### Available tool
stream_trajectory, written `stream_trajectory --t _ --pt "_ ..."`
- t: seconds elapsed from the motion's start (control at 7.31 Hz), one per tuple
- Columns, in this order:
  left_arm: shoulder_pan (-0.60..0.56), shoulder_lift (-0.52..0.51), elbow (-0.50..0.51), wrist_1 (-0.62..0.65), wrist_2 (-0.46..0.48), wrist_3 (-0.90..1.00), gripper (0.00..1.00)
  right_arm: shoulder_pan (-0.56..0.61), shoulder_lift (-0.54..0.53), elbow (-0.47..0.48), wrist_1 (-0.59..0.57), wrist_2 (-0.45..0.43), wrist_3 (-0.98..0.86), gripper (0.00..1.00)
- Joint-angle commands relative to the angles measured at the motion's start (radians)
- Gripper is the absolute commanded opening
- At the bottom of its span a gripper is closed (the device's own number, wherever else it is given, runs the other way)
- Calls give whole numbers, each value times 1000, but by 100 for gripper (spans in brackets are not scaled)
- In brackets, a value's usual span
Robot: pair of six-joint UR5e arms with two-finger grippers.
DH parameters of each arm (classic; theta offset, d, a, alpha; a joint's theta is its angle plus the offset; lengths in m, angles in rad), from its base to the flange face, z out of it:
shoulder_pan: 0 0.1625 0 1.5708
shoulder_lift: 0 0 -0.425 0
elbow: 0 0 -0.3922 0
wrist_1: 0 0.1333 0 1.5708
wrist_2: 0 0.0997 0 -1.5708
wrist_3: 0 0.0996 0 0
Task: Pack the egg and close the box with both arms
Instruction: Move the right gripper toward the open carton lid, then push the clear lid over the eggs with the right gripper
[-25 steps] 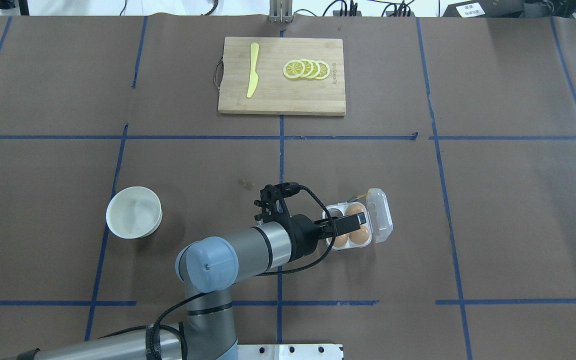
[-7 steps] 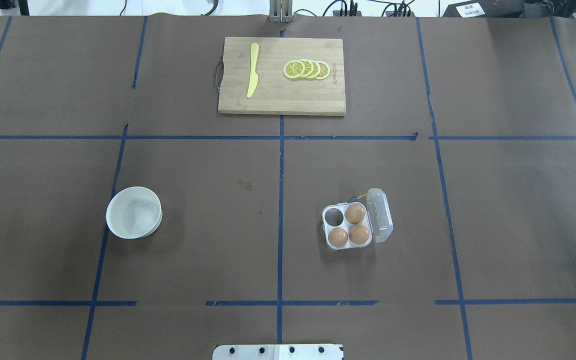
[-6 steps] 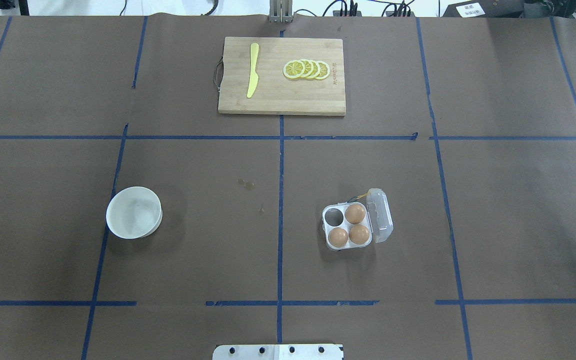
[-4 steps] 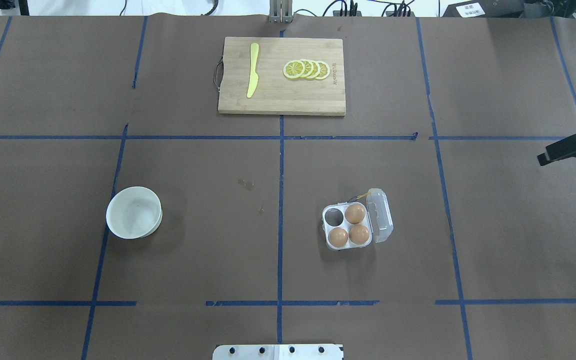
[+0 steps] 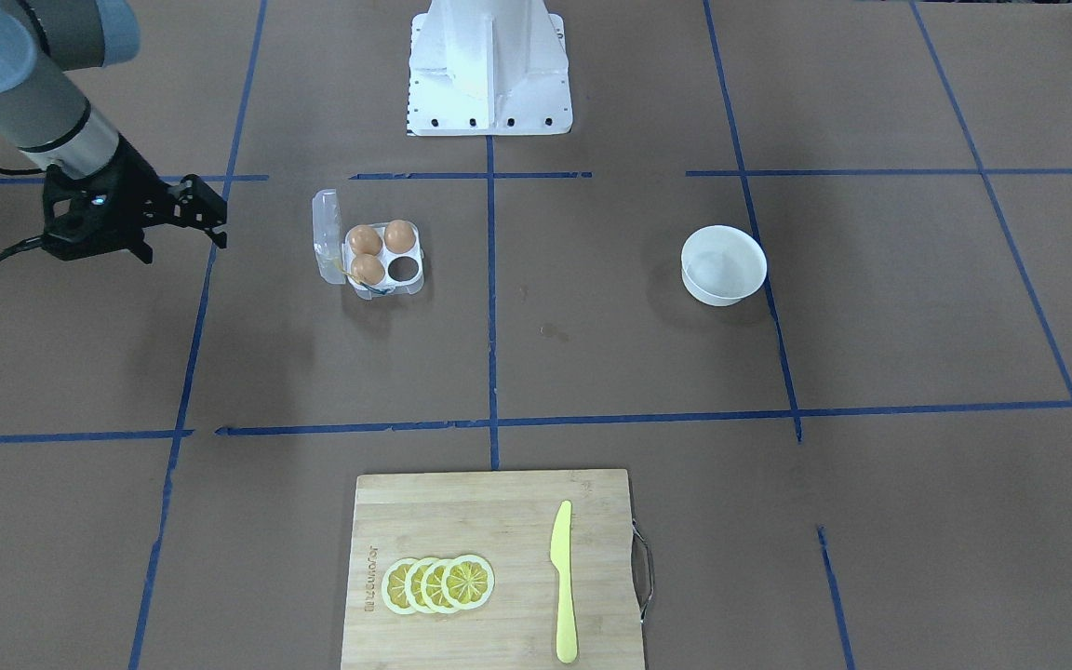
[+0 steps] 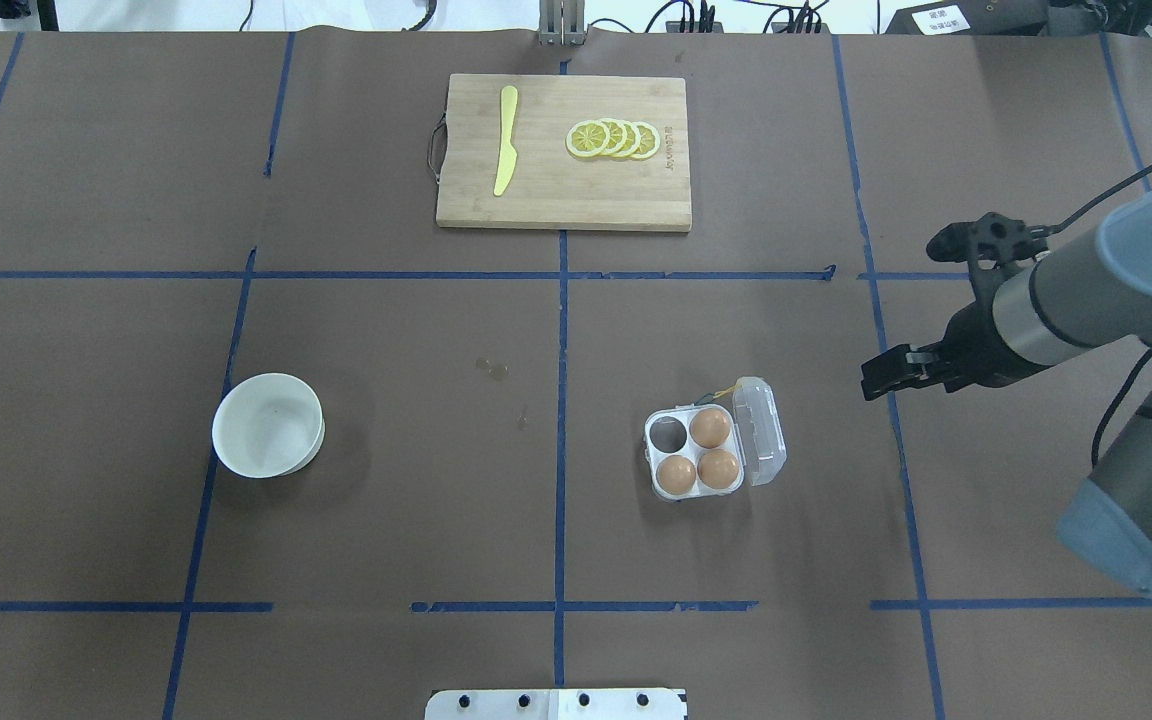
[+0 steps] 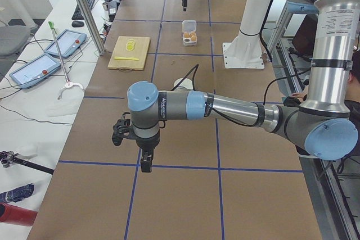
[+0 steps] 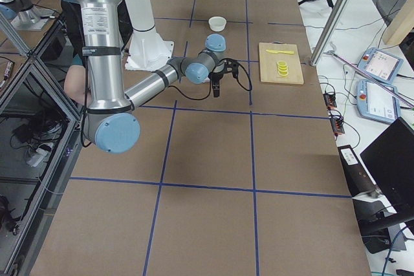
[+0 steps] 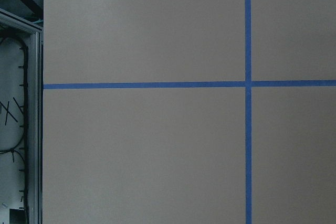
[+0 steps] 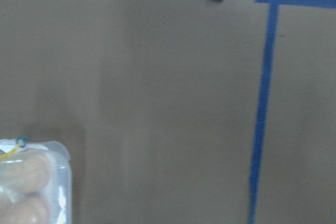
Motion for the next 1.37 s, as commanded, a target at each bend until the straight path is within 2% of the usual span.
stream_trajectory --t 0.0,0.27,0.55,0.68,0.82,0.96,1.09,1.23 --pt "1 -2 3 -3 -2 0 100 -160 170 -5 0 -103 235 100" --pt "1 -1 4 -3 0 0 100 -190 273 0 0 -136 312 100" --pt "1 5 7 -5 0 0 100 -187 283 8 -17 -136 316 100" --pt "1 10 9 -5 0 2 100 -149 278 6 -67 -125 305 100" --pt "1 20 7 -7 -2 3 100 -125 313 7 -200 -118 270 100" --pt "1 34 4 -19 -3 55 100 -95 318 9 -262 -116 188 100" --pt "1 50 12 -34 -49 152 100 -57 312 8 -299 -106 100 100" --pt "3 92 18 -106 -84 159 100 2 310 7 -355 -69 13 100"
